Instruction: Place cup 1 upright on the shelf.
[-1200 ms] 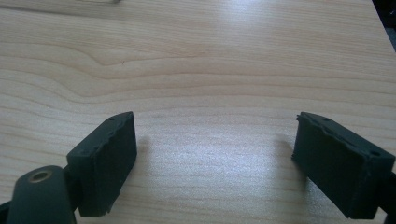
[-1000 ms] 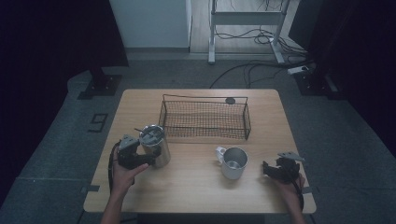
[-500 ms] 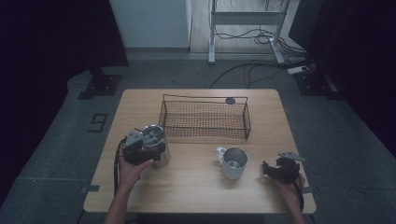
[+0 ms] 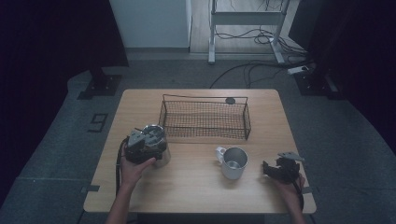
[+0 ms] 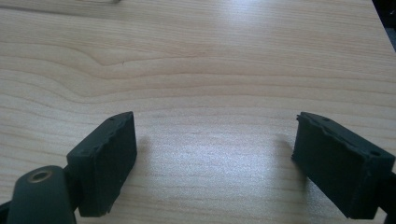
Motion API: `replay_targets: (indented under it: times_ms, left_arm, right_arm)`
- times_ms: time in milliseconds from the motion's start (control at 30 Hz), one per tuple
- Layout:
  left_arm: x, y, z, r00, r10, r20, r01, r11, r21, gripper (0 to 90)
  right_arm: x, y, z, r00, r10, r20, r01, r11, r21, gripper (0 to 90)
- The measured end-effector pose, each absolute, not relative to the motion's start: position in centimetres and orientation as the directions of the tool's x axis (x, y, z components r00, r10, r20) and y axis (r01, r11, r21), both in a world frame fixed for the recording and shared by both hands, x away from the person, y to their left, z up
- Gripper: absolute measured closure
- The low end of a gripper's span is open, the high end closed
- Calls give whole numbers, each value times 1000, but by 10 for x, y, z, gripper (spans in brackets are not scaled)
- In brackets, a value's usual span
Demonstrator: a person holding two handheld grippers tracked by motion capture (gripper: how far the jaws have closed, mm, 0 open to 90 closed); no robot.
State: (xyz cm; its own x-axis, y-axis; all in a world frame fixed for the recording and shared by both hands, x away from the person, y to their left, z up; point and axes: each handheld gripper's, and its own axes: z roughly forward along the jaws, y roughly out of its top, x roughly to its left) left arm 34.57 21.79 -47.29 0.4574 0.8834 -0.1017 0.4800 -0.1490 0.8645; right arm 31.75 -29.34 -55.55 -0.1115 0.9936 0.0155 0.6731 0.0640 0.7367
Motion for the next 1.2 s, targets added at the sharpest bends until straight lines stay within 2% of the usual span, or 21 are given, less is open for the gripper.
replay_targets:
  times_ms: [433, 1200]
  left_arm:
    - [342, 216, -471, 457, 888, -42, 442, -186, 878, 34]
    - [344, 223, -467, 454, 887, -86, 458, -150, 876, 41]
  right_arm:
    - [318, -293, -555, -112, 994, 16, 673, 64, 737, 131]
    - [318, -293, -555, -112, 994, 16, 673, 64, 737, 132]
